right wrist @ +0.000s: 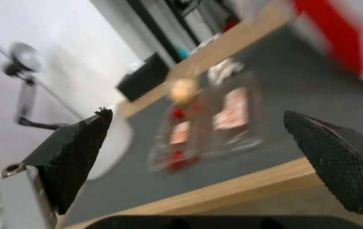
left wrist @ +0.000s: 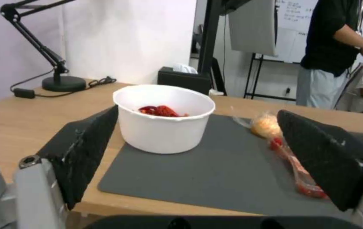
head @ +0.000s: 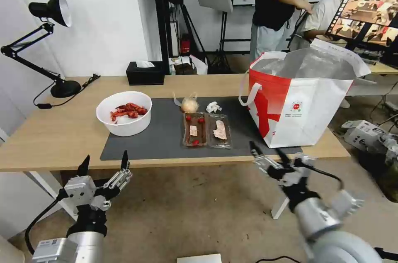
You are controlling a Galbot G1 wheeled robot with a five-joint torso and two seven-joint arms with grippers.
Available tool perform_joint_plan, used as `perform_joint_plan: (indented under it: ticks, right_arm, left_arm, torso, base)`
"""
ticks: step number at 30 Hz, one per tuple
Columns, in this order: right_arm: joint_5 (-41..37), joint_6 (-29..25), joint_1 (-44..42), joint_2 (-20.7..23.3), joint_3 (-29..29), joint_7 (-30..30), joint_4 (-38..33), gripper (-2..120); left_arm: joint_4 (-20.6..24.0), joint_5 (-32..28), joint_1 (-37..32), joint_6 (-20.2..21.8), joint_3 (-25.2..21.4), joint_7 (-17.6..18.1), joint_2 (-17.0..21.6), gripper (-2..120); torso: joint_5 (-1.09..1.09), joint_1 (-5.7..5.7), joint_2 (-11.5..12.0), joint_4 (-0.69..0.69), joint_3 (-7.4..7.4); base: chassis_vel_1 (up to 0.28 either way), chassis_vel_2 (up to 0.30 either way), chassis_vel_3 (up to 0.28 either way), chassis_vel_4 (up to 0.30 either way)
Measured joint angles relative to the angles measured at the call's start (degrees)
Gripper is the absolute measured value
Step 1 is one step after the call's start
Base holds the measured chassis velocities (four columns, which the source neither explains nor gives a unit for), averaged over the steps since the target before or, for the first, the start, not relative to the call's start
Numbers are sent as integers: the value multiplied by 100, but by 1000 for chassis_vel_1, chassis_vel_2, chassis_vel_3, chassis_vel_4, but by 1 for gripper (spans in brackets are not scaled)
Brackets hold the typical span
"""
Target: Pick up the trash from the table and place it into the takeout bag.
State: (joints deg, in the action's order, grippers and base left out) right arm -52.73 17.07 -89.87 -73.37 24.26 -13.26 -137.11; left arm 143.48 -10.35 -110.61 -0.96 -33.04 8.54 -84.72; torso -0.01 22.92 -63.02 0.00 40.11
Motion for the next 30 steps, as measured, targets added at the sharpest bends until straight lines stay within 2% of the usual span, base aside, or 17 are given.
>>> perform_joint_plan:
  ticks: [1, 4, 6, 8, 21, 30]
  right_arm:
    - [0, 0, 0, 0, 0, 0, 0, 100]
    - [-787, -99, 509, -195, -548, -362, 260, 100]
    - [-921, -132, 634, -247, -651, -451, 325, 100]
    - [-1316, -205, 972, -461, -886, -772, 527, 100]
    - [-2583, -650, 1694, -1251, -1089, -2212, 1193, 100]
    - [-2716, -809, 2015, -1417, -1105, -2528, 1566, 100]
  left_arm:
    - [0, 0, 0, 0, 0, 0, 0, 100]
    - [-6, 140, -164, -133, -32, -12, -14, 100]
    - [-7, 162, -200, -160, -37, -13, -18, 100]
    - [-12, 223, -293, -224, -45, -15, -35, 100]
    - [-19, 264, -390, -266, -69, -17, 41, 100]
    - [-22, 246, -389, -266, -62, -17, 28, 100]
  torso:
    - [0, 0, 0, 0, 0]
    - [1, 0, 0, 1, 0]
    - [0, 0, 0, 1, 0]
    - [0, 0, 0, 2, 0]
    - [-1, 0, 0, 0, 0]
    - [0, 0, 0, 0, 0]
  base:
    - [0, 0, 0, 0]
    - [0, 0, 0, 0]
    - [0, 0, 0, 0]
    - [0, 0, 0, 0]
    - [0, 0, 0, 0]
    - [0, 0, 0, 0]
